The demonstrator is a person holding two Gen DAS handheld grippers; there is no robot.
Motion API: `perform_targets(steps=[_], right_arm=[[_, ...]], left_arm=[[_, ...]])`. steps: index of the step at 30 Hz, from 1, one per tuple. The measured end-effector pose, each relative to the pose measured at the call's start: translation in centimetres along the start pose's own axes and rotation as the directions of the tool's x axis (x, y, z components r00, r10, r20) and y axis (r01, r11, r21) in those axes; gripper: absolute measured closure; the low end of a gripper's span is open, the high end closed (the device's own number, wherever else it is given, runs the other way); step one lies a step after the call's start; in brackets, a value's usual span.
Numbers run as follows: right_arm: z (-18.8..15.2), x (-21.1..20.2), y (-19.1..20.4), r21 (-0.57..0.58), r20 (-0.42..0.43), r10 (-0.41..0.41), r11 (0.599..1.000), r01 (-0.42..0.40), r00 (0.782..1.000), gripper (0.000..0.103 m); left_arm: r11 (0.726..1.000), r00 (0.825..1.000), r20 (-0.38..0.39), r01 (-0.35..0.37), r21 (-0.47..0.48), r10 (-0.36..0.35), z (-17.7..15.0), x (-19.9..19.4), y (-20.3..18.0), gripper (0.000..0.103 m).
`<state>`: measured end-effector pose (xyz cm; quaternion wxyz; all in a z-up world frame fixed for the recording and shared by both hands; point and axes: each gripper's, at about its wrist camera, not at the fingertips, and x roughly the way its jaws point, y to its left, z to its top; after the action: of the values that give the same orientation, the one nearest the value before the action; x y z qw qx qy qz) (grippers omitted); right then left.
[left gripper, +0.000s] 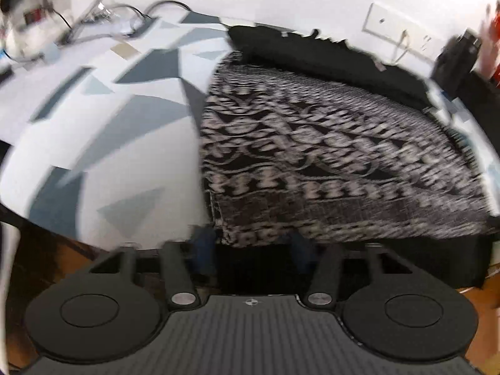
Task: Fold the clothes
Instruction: 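Lower both grippers to the sweater hem and close them on it, then lift the sweater hem with both grippers and fold it toward the collar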
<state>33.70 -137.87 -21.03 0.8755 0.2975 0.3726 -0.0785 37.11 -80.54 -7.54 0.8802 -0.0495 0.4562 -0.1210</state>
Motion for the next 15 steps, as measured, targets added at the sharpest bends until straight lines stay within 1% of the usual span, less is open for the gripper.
perform_targets(steps=[1,2,4,5,7,8,11,14,15], right_arm=[[0.1,0.1,0.2,-0.002,-0.002,0.019,1.0,-0.019,1.0,0.075],[0.2,0.2,0.4,-0.002,-0.001,0.034,0.999,-0.034,0.999,0.075],[0.4,0.4,0.6,-0.004,0.001,0.05,0.999,-0.05,0.999,0.075],[0.4,0.5,0.7,-0.006,0.0,0.045,0.999,-0.045,0.999,0.075],[0.4,0.9,0.9,-0.011,-0.002,0.035,0.999,-0.036,0.999,0.069],[0.3,0.9,0.9,-0.014,-0.001,0.027,1.0,-0.027,1.0,0.069],[0.0,1.1,0.7,-0.009,-0.001,-0.005,1.0,0.005,1.0,0.068],[-0.1,1.2,0.2,0.023,0.007,0.008,1.0,-0.008,1.0,0.068],[-0.1,1.3,0.3,0.024,0.0,0.015,1.0,-0.015,1.0,0.071]], left_arm=[[1.0,1.0,-0.002,0.019,-0.007,-0.019,0.1,0.1,0.1,0.07],[0.999,0.999,-0.005,0.037,-0.013,-0.037,0.2,0.2,0.1,0.077],[0.997,0.997,-0.009,0.074,-0.027,-0.074,0.4,0.4,0.3,0.083],[0.995,0.996,-0.011,0.092,-0.034,-0.093,0.5,0.5,0.3,0.083],[0.991,0.991,-0.014,0.129,-0.047,-0.13,0.6,0.7,0.5,0.083],[0.989,0.99,-0.016,0.14,-0.052,-0.141,0.7,0.8,0.5,0.08],[0.989,0.99,-0.018,0.138,-0.055,-0.139,1.0,1.2,0.7,0.071],[0.989,0.99,-0.014,0.143,-0.037,-0.143,1.2,1.5,0.6,0.069],[0.99,0.99,-0.013,0.14,-0.017,-0.141,1.4,1.6,0.3,0.069]])
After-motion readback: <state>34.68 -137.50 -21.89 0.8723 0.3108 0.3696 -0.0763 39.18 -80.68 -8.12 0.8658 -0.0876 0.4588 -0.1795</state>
